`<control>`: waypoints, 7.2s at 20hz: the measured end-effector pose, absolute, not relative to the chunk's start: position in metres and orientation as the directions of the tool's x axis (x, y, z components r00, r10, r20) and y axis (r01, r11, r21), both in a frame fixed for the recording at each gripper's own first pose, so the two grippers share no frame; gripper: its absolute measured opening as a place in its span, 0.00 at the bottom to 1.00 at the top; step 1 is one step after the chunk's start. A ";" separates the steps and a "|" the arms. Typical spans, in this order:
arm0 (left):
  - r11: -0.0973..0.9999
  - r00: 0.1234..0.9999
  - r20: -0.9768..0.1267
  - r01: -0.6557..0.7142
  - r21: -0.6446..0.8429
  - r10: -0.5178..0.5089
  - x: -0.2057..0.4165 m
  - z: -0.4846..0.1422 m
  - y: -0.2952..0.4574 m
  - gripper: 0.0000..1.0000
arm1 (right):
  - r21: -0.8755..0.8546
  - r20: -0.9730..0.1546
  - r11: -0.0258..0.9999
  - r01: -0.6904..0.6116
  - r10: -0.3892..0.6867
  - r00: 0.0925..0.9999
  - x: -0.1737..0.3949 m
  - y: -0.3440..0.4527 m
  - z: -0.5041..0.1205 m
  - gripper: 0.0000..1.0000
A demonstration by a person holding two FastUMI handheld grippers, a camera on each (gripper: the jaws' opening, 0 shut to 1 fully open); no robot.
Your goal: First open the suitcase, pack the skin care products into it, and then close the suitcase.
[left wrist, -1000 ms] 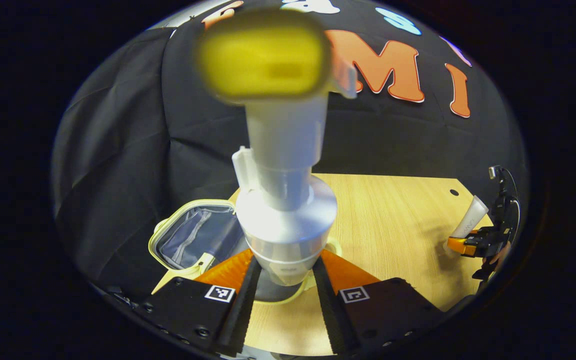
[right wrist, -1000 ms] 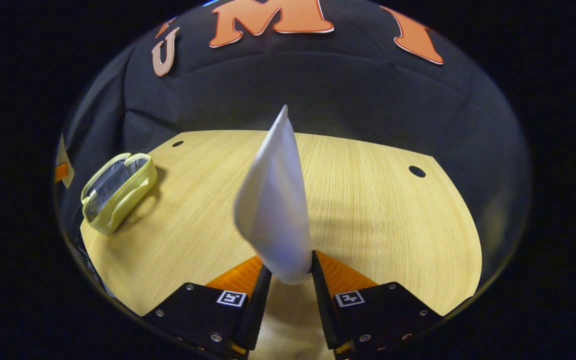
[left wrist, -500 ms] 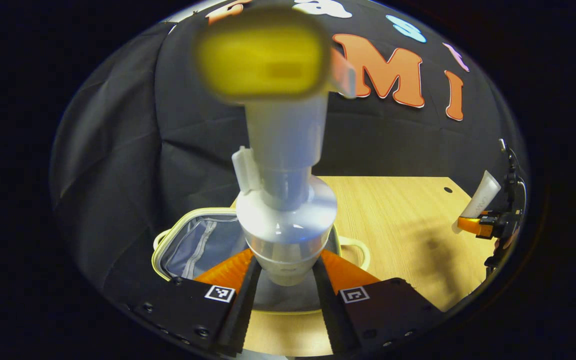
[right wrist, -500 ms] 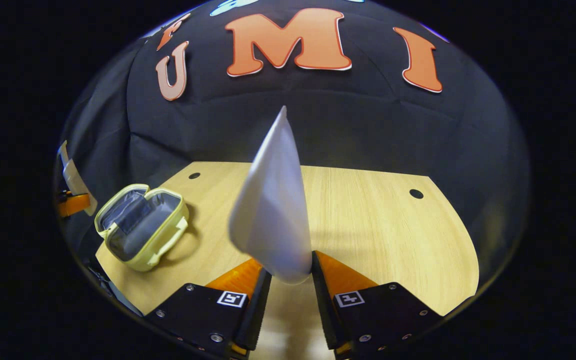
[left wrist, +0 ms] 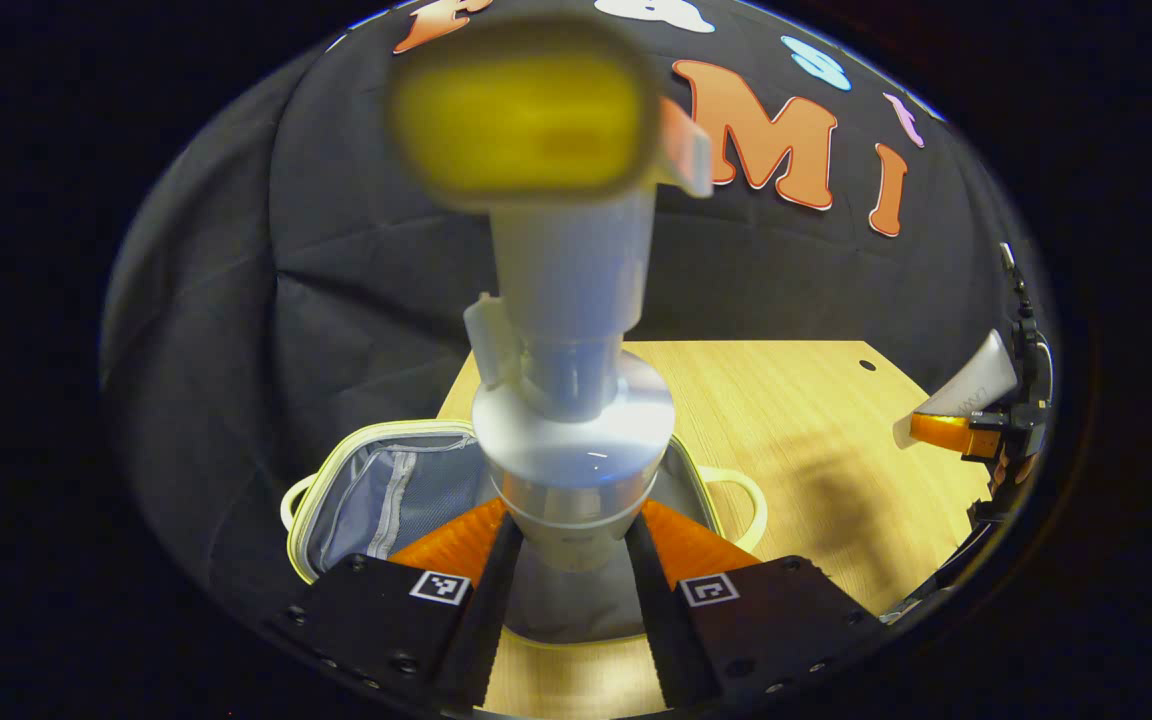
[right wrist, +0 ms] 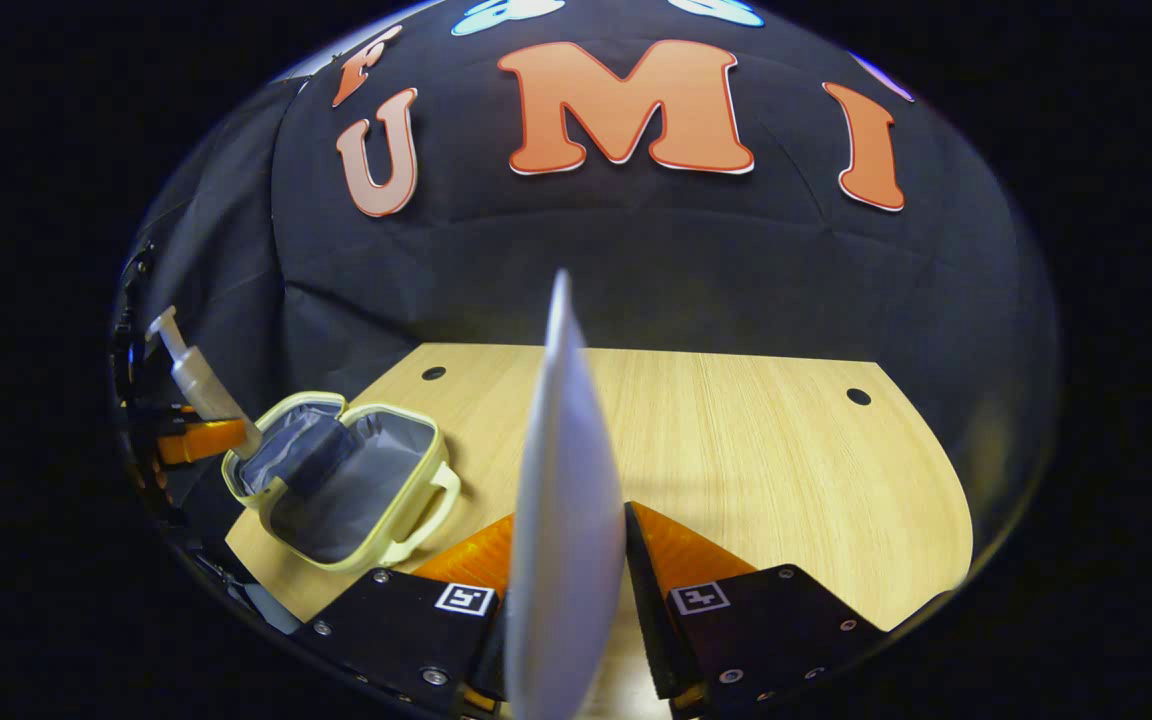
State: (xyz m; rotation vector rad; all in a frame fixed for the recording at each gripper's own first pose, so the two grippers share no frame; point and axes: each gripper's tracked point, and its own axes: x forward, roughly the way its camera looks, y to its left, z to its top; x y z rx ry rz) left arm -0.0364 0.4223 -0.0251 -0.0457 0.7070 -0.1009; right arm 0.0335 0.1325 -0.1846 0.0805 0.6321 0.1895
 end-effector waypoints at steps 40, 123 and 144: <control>0.995 0.109 -0.990 0.057 -0.085 -0.090 -0.061 -0.170 0.428 0.68 | 0.264 -0.819 0.907 -0.328 0.390 0.420 -0.013 0.313 -0.236 0.46; 0.449 0.666 -0.744 -0.681 -0.579 0.052 -0.017 -0.142 0.765 0.06 | 0.192 -0.428 0.978 0.077 0.013 0.904 0.033 0.149 -0.073 0.95; 0.807 0.905 -0.395 -0.112 -0.579 -0.158 0.044 0.113 0.549 0.05 | 0.112 -0.361 0.988 0.104 -0.057 0.931 0.016 0.078 -0.054 0.95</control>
